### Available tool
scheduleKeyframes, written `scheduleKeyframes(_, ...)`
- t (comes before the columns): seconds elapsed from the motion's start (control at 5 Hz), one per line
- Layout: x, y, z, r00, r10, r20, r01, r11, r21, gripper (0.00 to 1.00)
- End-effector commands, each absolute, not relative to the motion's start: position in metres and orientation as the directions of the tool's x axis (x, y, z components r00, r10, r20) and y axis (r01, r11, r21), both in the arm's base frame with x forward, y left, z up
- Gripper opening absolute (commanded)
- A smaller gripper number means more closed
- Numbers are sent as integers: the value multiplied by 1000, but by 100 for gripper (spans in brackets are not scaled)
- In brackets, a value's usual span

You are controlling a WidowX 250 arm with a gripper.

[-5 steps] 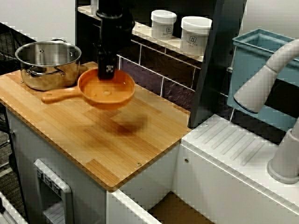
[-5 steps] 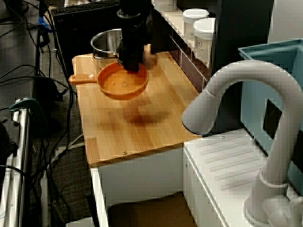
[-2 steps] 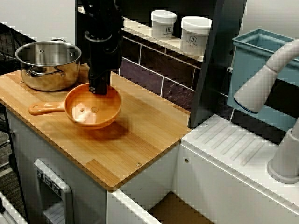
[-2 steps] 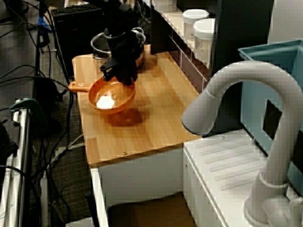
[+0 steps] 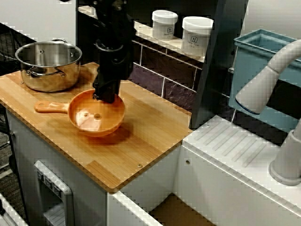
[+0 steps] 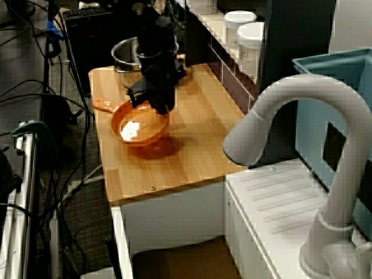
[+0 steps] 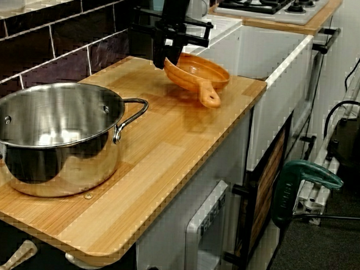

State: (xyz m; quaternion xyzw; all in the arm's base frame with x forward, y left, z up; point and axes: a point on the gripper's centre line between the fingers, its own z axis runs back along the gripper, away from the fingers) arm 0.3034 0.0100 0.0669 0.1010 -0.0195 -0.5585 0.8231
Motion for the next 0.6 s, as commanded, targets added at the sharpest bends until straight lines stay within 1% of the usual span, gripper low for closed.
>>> scheduleKeyframes(0.0,334,11,67,290,-951,-106,944,266,197,0)
scheduleKeyframes(0.4,343,10,67,263,-959,-109,952,239,191,0)
